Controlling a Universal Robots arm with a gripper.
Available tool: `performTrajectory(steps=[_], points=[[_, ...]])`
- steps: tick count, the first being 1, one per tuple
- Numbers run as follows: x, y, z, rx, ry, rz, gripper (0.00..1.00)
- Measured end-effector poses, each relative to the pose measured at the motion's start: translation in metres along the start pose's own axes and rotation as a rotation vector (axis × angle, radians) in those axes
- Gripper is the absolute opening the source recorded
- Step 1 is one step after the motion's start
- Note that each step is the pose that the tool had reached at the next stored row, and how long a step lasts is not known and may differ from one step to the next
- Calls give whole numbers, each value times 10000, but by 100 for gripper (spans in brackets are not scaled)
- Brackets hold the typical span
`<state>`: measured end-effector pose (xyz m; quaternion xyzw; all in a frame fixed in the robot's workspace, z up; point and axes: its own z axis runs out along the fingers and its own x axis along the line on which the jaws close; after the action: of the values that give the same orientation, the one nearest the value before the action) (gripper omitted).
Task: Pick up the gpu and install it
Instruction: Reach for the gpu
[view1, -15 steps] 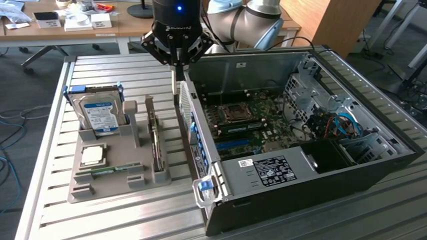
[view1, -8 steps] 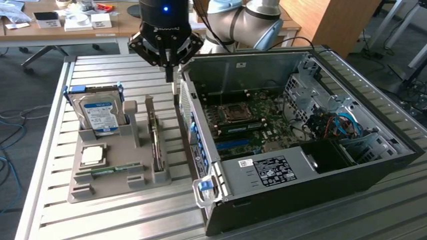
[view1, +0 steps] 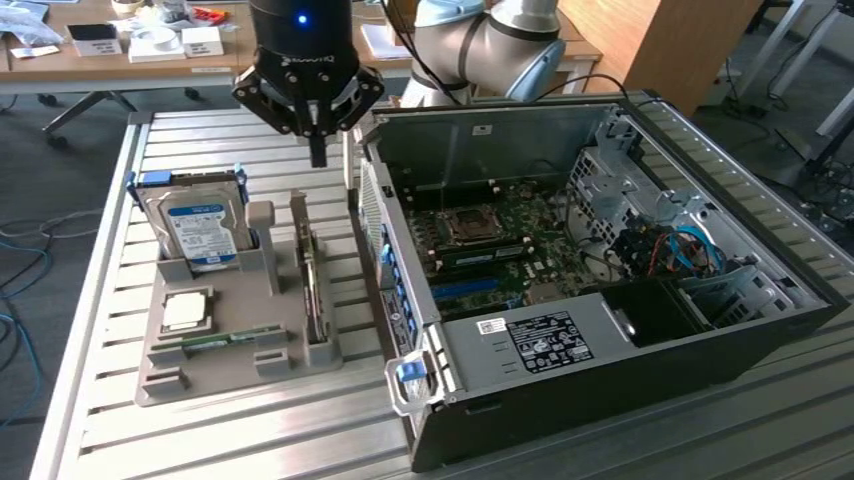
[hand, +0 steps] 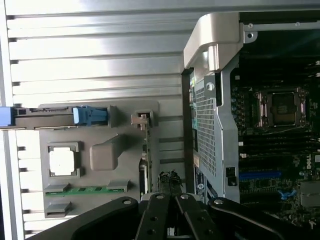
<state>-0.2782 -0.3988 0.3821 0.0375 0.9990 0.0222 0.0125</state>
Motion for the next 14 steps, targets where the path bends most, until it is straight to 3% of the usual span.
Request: performTrajectory(steps=[5, 14], points=[[111, -8, 4, -1, 0, -1, 11], [113, -9, 3, 0, 1, -1, 11]])
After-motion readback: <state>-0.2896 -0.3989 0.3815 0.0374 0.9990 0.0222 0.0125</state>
